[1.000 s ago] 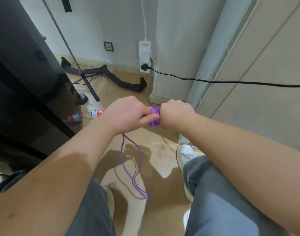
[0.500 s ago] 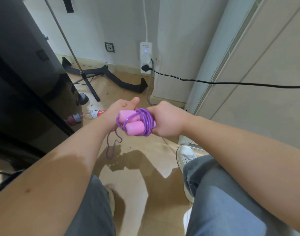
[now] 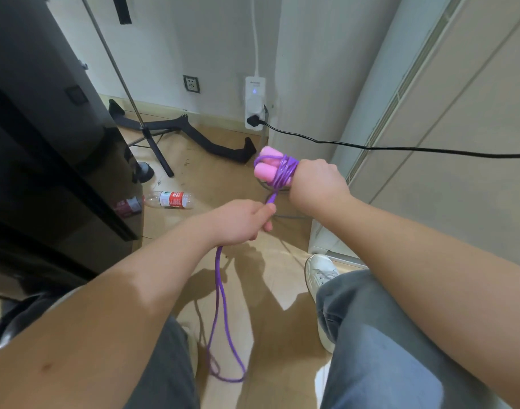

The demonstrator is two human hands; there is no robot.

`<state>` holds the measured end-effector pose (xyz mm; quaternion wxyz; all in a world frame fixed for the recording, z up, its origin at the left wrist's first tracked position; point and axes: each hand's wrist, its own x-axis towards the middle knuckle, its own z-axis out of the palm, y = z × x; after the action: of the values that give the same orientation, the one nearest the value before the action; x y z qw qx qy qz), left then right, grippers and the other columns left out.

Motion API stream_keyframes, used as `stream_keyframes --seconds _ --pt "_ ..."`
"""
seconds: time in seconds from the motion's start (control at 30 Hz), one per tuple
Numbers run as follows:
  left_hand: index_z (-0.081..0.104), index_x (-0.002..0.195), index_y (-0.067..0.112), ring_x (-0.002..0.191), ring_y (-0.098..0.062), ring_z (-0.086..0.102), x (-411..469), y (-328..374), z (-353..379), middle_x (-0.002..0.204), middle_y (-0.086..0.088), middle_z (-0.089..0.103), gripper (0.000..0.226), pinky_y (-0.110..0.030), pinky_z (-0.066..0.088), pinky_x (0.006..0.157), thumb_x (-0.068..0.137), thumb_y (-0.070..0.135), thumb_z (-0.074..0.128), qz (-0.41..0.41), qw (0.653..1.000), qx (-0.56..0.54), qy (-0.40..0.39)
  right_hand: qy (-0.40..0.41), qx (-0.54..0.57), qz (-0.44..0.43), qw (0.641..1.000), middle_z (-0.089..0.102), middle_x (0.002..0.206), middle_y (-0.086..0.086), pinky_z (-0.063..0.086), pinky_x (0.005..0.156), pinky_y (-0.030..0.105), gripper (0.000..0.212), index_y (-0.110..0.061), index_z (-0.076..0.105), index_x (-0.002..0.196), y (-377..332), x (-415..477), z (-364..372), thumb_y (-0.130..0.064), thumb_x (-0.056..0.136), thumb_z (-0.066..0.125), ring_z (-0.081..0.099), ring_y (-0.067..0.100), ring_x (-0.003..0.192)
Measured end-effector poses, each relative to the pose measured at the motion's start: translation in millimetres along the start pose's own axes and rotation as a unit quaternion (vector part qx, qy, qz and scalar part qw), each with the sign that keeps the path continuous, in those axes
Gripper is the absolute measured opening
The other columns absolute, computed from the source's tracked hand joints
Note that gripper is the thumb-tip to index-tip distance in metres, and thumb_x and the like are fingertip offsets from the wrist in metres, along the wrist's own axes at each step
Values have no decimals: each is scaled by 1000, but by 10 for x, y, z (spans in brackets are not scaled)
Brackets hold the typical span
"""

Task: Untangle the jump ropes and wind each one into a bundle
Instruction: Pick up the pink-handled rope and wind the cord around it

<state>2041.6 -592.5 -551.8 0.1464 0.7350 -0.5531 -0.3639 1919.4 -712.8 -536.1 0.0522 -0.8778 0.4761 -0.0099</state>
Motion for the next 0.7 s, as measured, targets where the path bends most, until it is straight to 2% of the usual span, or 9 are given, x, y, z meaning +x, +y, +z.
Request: stream_keyframes --seconds 0.07,0.13,0.2,0.27,0.37,0.43,0.57,0.63,0.7 --pt "66 91 17 73 -17 58 -28 59 -48 76 0 63 46 -32 44 66 105 44 32 96 984 144 34 -17 -39 -19 999 51 79 3 44 68 32 7 -19 51 90 -42 -36 25 -15 87 55 56 32 83" --pt "62 85 16 74 -20 56 -48 78 -117 73 1 60 44 -35 42 62 104 45 35 162 949 260 73 -31 -77 -48 995 57 88 4 44 68 32 4 -19 52 89 -100 -67 58 -17 89 55 59 30 86" --pt "55 78 23 67 -18 48 -44 49 -208 63 6 49 42 -32 32 52 102 52 35 187 923 311 132 -57 -111 -87 988 53 87 3 44 67 33 3 -18 55 90 -144 -109 77 -20 92 53 63 31 91" --pt "52 71 24 64 -18 50 -22 -14 -324 60 5 51 48 -30 33 50 98 59 36 171 921 303 176 -73 -146 -147 976 52 84 3 45 64 34 9 -16 59 95 -174 -150 80 -19 93 51 61 31 82" --pt "52 61 24 64 -17 54 27 -187 -443 61 2 56 62 -31 41 51 84 79 35 135 936 250 206 -83 -163 -244 952 43 70 -1 43 58 32 3 -19 54 92 -235 -213 56 -19 90 53 48 20 58" --pt "56 60 18 61 -17 52 56 -286 -469 61 -2 55 72 -36 44 54 77 84 36 128 948 203 209 -94 -152 -303 936 42 67 -1 46 58 33 5 -20 48 87 -276 -258 41 -23 89 53 45 19 55" --pt "46 54 5 48 -15 33 106 -381 -419 48 -3 38 68 -33 34 55 93 61 50 51 980 10 194 -87 -38 -355 930 47 63 -4 42 62 32 17 -19 50 82 -278 -320 -55 -34 88 56 47 23 58" --pt "46 51 12 48 -17 42 103 -345 -397 48 2 41 61 -30 44 60 97 51 52 -3 974 -167 154 -72 35 -342 936 55 65 -3 45 64 33 20 -17 55 82 -263 -336 -110 -35 86 61 53 26 63" --pt "49 61 15 47 -12 54 69 -247 -352 59 1 48 41 -19 49 54 102 20 52 -32 954 -280 105 -59 97 -308 945 61 69 -2 45 65 31 21 -16 63 87 -231 -349 -157 -37 87 63 58 26 65"
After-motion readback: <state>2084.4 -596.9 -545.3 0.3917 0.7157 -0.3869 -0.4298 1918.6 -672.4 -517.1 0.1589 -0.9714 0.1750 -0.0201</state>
